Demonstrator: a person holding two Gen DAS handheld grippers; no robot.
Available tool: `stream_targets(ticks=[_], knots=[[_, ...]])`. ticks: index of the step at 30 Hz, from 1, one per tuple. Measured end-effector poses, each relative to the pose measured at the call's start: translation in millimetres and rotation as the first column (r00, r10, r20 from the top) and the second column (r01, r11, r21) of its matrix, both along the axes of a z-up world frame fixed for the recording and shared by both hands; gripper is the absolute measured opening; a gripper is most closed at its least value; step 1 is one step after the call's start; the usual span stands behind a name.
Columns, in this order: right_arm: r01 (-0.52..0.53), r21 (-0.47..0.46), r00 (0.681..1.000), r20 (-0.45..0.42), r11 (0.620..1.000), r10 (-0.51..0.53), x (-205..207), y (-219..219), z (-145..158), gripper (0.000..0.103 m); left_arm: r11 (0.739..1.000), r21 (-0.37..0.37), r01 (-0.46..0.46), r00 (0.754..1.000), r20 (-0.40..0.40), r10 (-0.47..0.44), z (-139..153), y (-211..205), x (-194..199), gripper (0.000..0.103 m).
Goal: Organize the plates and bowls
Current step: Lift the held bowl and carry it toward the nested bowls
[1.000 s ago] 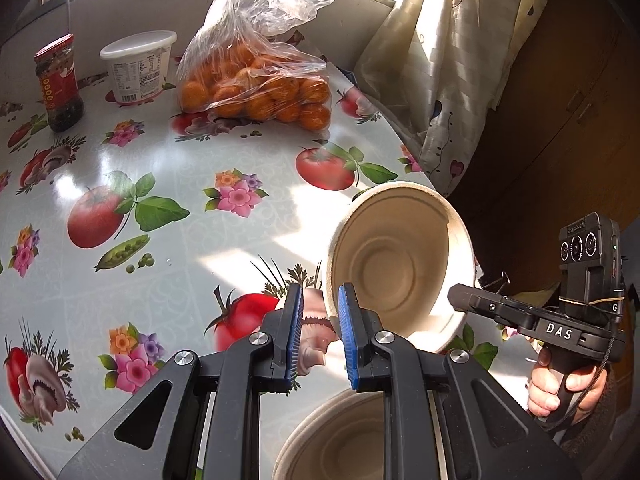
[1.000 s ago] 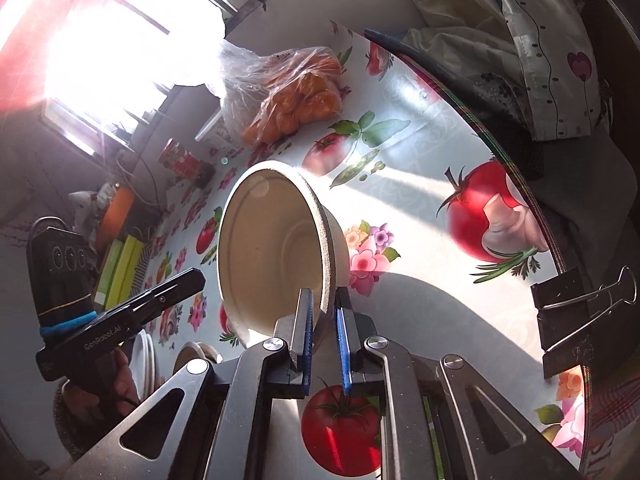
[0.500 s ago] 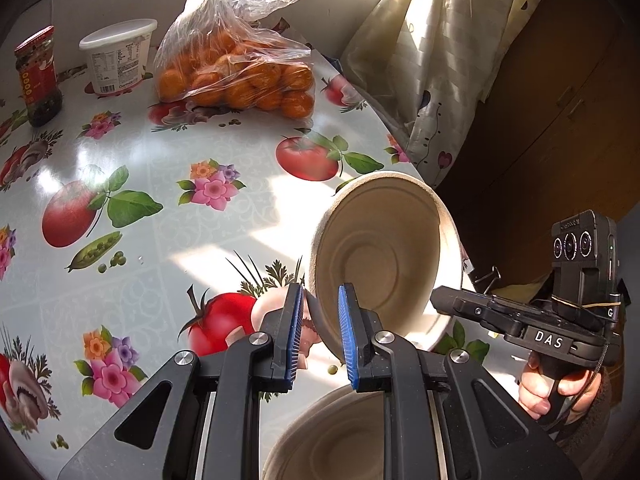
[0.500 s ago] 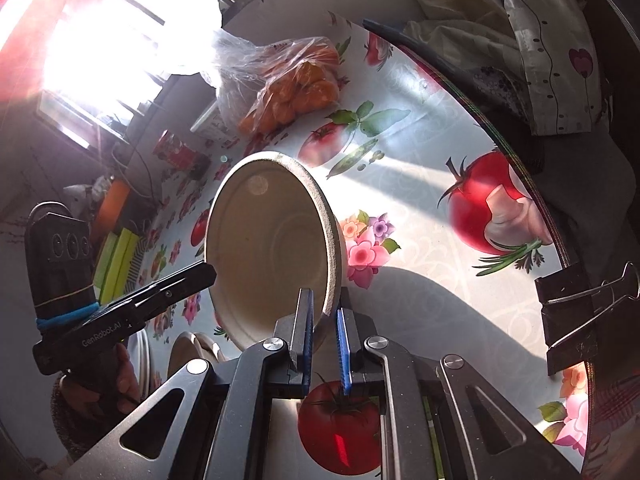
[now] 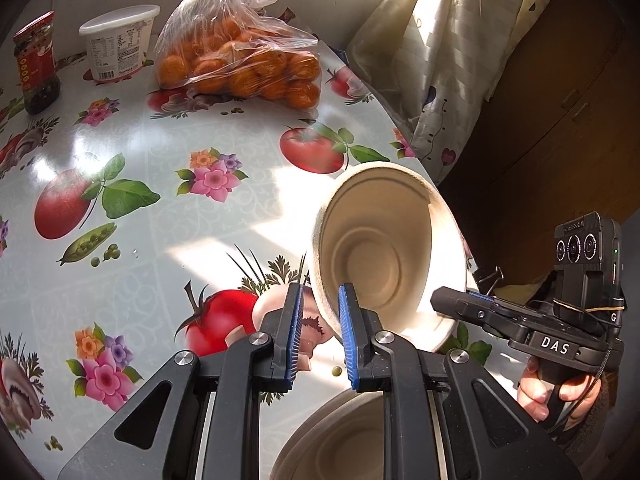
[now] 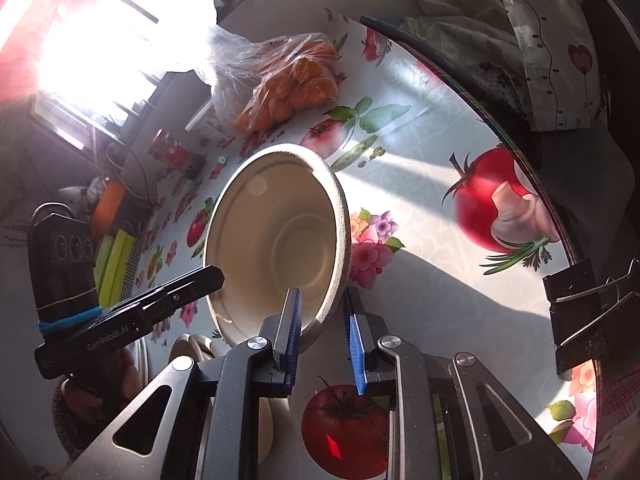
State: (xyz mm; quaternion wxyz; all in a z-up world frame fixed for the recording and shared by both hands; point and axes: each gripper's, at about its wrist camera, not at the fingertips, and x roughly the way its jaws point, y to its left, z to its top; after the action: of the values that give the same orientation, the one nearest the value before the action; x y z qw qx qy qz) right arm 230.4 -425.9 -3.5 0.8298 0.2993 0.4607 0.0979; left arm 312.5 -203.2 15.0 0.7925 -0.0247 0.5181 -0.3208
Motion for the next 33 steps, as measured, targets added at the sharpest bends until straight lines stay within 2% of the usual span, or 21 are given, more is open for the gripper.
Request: stream_targets(ticks=[5, 13, 33], knots=[[0.014, -0.028, 0.999, 0.029, 1.000, -0.013, -1.3, -1.7, 5.8, 0.030, 1.000, 0.000, -0.004, 1.000, 0.008, 0.004, 3.1, 1.2, 2.4, 0.019], [0.003, -0.044, 0.998, 0.058, 0.999, 0.000, -0.3, 2.9, 8.9, 0.030, 0.999, -0.054, 0.004, 1.000, -0.024, -0.005, 1.9, 2.3, 3.7, 0.019], [-0.007, -0.105, 0.994, 0.110, 0.994, 0.019, -4.3, 18.0, 23.2, 0.030, 0.999, -0.047, 0.010, 1.000, 0.011, -0.010, 6.5, 3.8, -2.2, 0.019]])
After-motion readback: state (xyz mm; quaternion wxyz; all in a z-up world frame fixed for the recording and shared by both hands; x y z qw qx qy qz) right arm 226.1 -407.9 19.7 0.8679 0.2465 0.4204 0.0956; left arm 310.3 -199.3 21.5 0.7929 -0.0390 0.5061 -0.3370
